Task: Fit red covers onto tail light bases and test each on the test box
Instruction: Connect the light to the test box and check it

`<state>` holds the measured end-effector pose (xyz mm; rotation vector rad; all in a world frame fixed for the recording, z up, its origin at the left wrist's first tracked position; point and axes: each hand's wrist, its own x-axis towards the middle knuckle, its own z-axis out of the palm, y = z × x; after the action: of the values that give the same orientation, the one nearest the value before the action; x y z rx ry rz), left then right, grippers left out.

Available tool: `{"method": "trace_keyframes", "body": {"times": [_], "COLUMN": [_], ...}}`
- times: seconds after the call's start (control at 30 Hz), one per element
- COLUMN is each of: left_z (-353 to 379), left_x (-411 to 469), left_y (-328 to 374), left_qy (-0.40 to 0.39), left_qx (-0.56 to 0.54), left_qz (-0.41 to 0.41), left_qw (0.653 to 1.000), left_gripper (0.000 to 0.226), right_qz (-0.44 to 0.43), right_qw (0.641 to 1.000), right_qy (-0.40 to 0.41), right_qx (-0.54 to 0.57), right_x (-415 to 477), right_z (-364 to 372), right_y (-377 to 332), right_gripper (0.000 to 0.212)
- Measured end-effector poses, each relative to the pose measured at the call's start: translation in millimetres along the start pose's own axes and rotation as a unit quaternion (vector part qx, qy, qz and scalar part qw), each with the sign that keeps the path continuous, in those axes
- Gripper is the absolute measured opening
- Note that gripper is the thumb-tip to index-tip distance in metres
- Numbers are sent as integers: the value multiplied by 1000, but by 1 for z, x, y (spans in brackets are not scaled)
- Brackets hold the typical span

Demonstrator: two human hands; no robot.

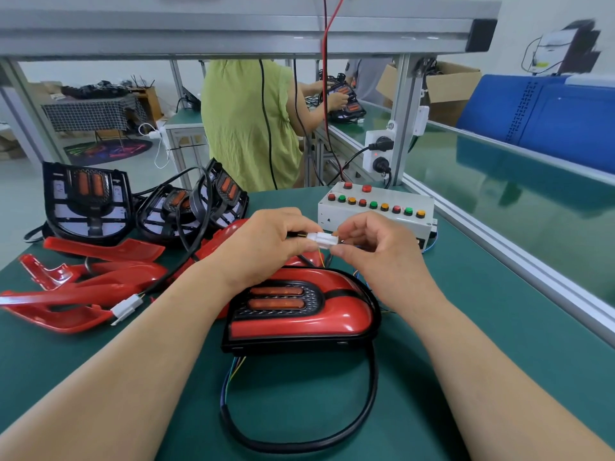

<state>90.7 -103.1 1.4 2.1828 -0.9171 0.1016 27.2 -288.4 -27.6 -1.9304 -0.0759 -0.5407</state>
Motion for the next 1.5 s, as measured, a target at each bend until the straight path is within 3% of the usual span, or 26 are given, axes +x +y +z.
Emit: {"method": "trace_keyframes", "body": {"times": [0.13,0.23,0.4,0.8,1.5], "left_z": [0,-1,-1,-3,4], "left_x": [-1,-2,-2,-3,-3], "left_y": [-2,-3,-2,-4,-6], "left_qy": [36,41,38,25,20], "left_qx": [-55,-66,-78,-58,-49], "left_qz": [-29,-36,-38,-41,-14], "left_qw": [997,996,996,997,998], "left_gripper": [9,10,9,9,11], "right_qz": [5,0,2,-10,-137], "right_qw": [997,994,997,997,966], "right_qy": [35,17,14,-2,-5], "right_qx": [-61,-105,-70,-79,-219], "right_x": [0,1,-1,-2,-2], "right_z": [0,0,2,6,5], "right_y": [0,0,1,5,4], "right_gripper": [29,22,11,8,10]}}
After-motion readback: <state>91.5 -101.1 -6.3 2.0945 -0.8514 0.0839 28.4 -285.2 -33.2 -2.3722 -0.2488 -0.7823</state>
